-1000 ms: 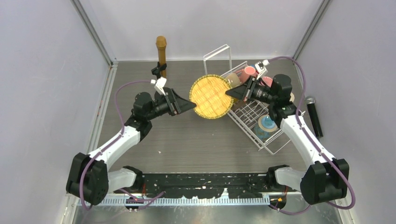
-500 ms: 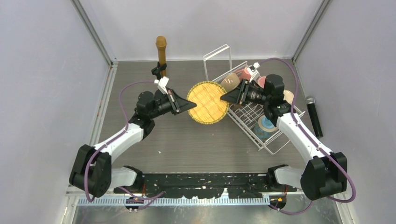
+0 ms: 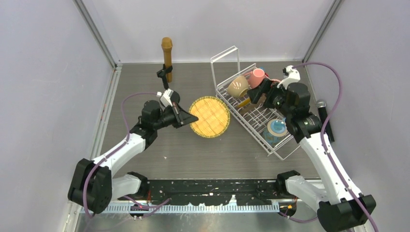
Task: Unload the mixed dishes from the dish rack
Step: Place the plate at the center of the board.
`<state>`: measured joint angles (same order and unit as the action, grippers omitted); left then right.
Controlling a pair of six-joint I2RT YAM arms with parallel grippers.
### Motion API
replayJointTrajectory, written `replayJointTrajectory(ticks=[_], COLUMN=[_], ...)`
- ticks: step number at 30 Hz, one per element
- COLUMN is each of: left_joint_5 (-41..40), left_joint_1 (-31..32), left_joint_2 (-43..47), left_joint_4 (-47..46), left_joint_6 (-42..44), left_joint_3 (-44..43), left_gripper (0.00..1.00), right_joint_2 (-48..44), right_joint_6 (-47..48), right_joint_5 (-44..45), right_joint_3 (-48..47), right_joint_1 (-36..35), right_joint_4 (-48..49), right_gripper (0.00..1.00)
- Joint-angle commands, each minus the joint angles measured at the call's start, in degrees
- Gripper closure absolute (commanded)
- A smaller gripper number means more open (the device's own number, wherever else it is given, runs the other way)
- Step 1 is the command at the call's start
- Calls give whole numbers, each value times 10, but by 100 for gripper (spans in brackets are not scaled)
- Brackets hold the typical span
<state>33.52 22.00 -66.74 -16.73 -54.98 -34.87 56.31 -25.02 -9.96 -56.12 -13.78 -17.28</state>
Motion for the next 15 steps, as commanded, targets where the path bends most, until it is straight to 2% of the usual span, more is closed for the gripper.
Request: replayJointTrajectory(ticks=[1,7,12,15], left_joint_5=[27,70,175,203], left_joint_1=[0,55,101,116], left_joint_2=[-8,-114,-231,-288], left_joint_4=[23,-48,-132,-180], left_joint_6=[24,16,-8,-22], left_joint_3=[16,19,-15,-24], left_gripper=[100,100,100,100], right_joint_2=[-34,-45,-27,-15], right_joint_6=[26,7,13,15], right_joint_5=[153,182,203,213], right_joint_3=[3,25,7,-2], right_joint_1=[-1,-1,-1,-1], right_joint_4=[0,18,-18,-38], right_gripper=[0,0,0,0])
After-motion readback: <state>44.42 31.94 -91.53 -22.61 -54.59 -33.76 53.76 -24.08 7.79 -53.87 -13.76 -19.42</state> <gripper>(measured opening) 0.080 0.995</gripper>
